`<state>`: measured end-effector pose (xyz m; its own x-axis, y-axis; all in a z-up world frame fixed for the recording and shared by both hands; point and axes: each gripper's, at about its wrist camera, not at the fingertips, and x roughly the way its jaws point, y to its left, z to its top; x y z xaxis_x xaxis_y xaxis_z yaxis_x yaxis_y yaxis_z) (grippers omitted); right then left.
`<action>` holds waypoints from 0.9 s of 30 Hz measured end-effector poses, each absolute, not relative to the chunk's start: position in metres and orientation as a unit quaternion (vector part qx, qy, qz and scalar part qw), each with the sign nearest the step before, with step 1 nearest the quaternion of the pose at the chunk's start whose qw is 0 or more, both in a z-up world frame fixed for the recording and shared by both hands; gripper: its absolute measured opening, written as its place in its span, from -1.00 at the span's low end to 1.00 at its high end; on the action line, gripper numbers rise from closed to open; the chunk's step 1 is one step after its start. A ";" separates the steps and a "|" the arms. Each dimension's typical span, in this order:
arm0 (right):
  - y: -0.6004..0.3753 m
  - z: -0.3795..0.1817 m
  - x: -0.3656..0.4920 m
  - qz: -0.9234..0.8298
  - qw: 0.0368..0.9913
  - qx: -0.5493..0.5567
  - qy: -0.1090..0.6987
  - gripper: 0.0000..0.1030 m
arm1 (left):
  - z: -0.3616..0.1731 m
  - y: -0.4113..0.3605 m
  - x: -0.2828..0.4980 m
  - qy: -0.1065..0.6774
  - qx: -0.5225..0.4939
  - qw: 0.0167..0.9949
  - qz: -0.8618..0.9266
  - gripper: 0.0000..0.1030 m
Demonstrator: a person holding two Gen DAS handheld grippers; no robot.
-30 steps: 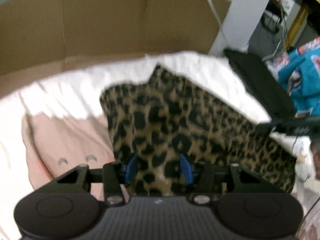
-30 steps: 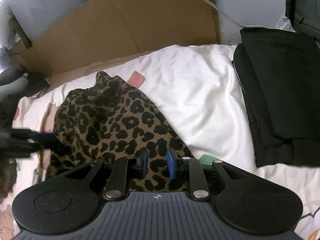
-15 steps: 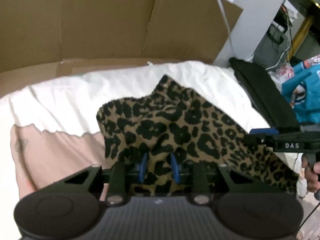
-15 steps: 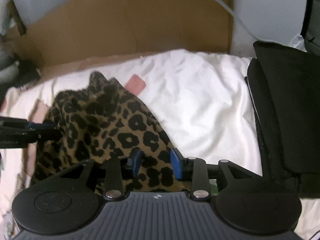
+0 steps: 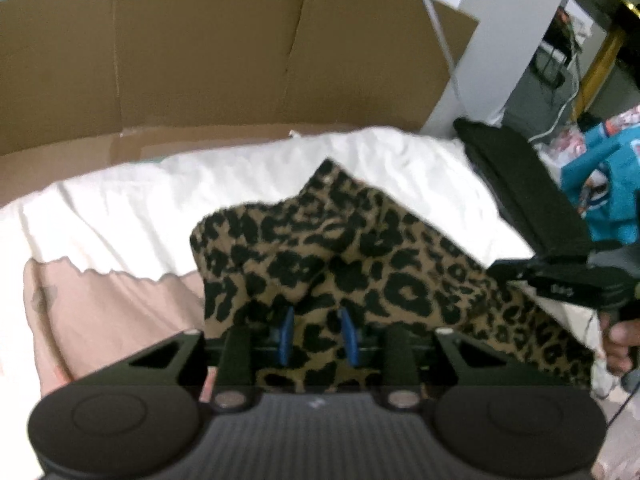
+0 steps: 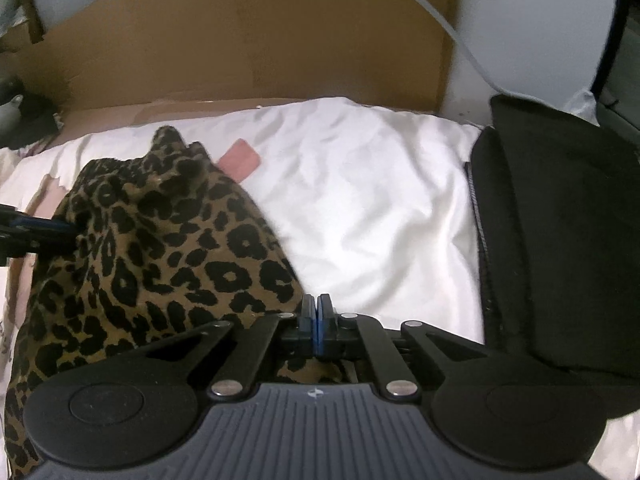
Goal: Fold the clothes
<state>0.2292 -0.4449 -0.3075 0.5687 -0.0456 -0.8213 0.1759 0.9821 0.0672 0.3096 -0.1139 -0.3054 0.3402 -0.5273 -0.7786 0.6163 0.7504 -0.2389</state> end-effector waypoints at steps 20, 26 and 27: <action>-0.446 -0.304 0.237 -0.019 0.890 0.128 0.437 -0.21 | -0.326 -0.134 0.335 0.460 0.053 0.816 -0.347 -0.47; -0.443 -0.321 0.247 -0.036 0.876 0.108 0.468 -0.25 | -0.338 -0.136 0.340 0.462 0.047 0.815 -0.346 -0.50; -0.446 -0.323 0.247 -0.038 0.874 0.115 0.470 -0.25 | -0.340 -0.137 0.339 0.459 0.053 0.816 -0.347 -0.52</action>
